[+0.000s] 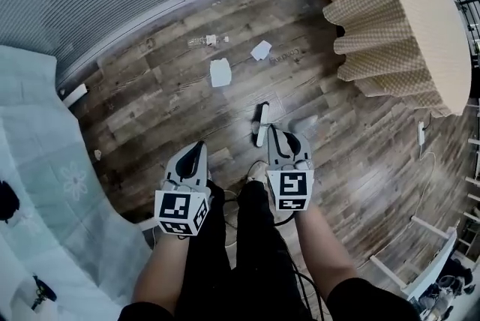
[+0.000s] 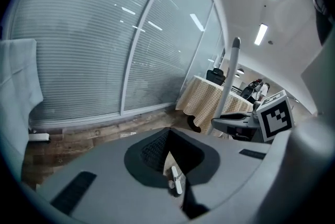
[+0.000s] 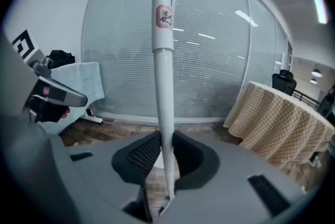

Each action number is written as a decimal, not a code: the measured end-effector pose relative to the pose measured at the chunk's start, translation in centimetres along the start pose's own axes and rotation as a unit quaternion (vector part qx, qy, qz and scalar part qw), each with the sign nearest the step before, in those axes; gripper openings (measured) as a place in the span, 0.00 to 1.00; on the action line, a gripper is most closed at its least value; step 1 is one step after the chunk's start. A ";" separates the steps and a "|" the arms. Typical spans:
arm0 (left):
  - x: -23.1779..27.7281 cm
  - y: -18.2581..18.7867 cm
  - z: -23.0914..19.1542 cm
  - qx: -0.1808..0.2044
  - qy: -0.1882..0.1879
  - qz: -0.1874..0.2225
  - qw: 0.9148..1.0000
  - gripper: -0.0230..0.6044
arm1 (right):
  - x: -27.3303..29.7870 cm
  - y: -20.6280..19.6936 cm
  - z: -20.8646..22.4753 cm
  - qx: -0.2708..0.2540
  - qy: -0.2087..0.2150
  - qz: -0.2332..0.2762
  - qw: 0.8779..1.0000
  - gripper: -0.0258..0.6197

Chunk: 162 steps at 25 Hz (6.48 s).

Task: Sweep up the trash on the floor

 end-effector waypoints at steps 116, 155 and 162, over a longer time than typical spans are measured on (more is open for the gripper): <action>-9.7 -4.8 -16.6 -0.143 0.189 0.065 0.969 0.03 | 10.5 7.8 -22.5 0.023 0.357 -0.024 0.934 0.20; -5.2 -1.3 -15.5 -0.103 0.198 0.085 0.971 0.03 | 15.4 14.0 -5.9 -0.027 0.210 0.087 0.973 0.17; -4.7 -0.3 -14.7 -0.107 0.212 0.099 0.966 0.03 | 19.5 11.9 -7.1 -0.128 0.248 0.060 0.958 0.17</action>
Point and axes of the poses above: the fingertips, and each gripper's own axes: x forward along the fingers, z to its right, y out of its top, the point moved 1 cm from there along -x, backward along the fingers, and after that the axes turned 14 degrees about z, right-handed, at the moved point
